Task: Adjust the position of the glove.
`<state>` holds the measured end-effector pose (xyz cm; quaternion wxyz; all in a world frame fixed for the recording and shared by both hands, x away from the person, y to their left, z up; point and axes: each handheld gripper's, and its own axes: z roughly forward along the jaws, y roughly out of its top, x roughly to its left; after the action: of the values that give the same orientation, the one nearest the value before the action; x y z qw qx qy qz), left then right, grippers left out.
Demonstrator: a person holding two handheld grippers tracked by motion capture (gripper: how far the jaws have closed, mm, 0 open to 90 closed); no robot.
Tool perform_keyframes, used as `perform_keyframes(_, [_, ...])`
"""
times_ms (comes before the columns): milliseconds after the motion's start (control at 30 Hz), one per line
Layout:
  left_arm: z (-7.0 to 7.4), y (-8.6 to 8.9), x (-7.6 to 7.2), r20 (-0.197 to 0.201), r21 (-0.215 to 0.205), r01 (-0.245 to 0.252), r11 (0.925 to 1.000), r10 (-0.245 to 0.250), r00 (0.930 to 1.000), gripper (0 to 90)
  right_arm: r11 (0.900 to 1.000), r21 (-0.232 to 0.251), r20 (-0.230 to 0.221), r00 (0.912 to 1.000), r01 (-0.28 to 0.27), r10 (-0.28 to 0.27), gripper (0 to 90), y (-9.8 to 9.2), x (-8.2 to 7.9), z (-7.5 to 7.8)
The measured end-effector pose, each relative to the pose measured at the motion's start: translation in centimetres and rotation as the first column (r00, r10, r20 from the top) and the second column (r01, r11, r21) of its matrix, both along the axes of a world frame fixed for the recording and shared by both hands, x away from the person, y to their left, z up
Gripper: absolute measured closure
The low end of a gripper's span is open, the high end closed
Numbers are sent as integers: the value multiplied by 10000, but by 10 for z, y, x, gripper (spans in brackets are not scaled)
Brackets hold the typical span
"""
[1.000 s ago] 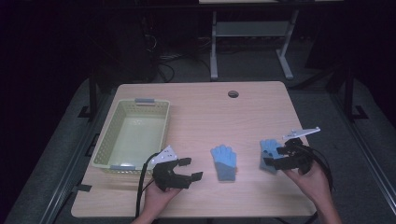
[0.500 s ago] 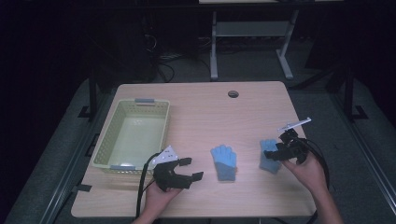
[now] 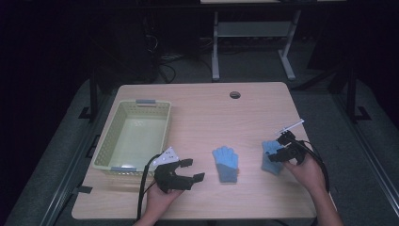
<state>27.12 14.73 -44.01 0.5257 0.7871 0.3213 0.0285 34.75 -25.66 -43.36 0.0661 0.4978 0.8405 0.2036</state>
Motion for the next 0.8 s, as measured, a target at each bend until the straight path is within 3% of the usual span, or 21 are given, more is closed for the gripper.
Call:
perform_keyframes(167, [-1,0,1,-54,99,57,9999,-56,10000,235,9996,-287,-313,9995,-17,8,552,0,0,-9])
perform_keyframes(500, [-2,-2,-1,-52,47,39,10000,-38,10000,235,9985,-534,-228,9997,-75,63,602,4,0,-10])
perform_keyframes(633, [-2,-3,-1,-19,73,28,10000,-28,10000,235,9975,-703,-339,9994,-27,3,644,6,2,-9])
perform_keyframes(800, [-1,-2,-1,22,40,-14,10000,14,10000,236,9962,-875,-507,9987,8,-52,776,9,5,-8])
